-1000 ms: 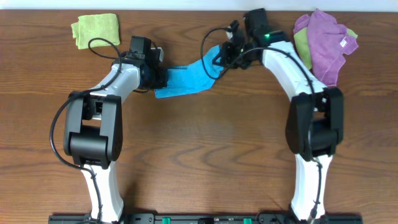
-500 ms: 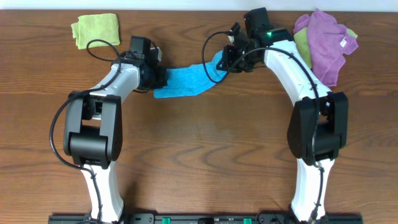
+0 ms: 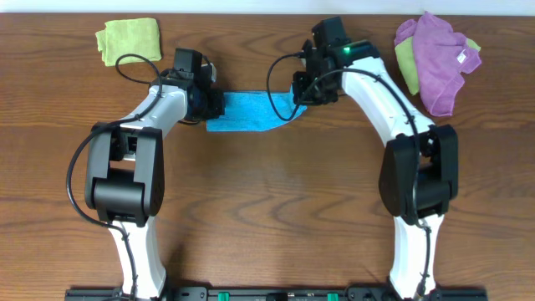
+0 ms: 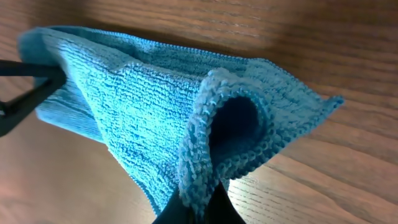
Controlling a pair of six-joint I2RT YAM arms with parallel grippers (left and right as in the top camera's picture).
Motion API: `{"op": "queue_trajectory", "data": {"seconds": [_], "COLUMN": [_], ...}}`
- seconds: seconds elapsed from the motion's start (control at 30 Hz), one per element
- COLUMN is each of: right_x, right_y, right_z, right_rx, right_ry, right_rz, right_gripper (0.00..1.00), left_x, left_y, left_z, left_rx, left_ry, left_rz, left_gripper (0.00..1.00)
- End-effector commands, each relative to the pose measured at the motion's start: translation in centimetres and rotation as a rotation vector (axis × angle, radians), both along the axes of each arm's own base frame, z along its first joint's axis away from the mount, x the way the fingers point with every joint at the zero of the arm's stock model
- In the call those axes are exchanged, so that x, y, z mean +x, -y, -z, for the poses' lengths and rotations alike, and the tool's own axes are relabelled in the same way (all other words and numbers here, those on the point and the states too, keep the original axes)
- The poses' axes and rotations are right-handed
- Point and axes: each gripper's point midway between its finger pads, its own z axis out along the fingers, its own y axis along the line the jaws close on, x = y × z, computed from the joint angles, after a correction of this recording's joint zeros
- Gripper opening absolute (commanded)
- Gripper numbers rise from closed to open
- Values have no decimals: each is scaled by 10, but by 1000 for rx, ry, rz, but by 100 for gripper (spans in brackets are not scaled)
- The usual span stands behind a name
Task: Fold the cloth
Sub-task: 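Fold the strip's right end leftward onto the left end with the right gripper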
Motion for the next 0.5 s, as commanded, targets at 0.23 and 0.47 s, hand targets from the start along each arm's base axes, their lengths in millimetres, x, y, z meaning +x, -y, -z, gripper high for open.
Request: {"op": "queue_trajectory", "data": {"seconds": [0.23, 0.47], "right_x": [-1, 1], "right_y": [-12, -13], "right_z": [-14, -19], "right_rx": [-43, -59], "right_ry": [78, 110], "right_rz": [-87, -114], "right_gripper": [1, 2], "left_x": [-6, -6], "left_y": [-2, -2], "left_z": [15, 15], "left_rx": [-6, -5], "left_ry": [-53, -53], "left_rz": [-10, -11], "left_gripper": [6, 6]}}
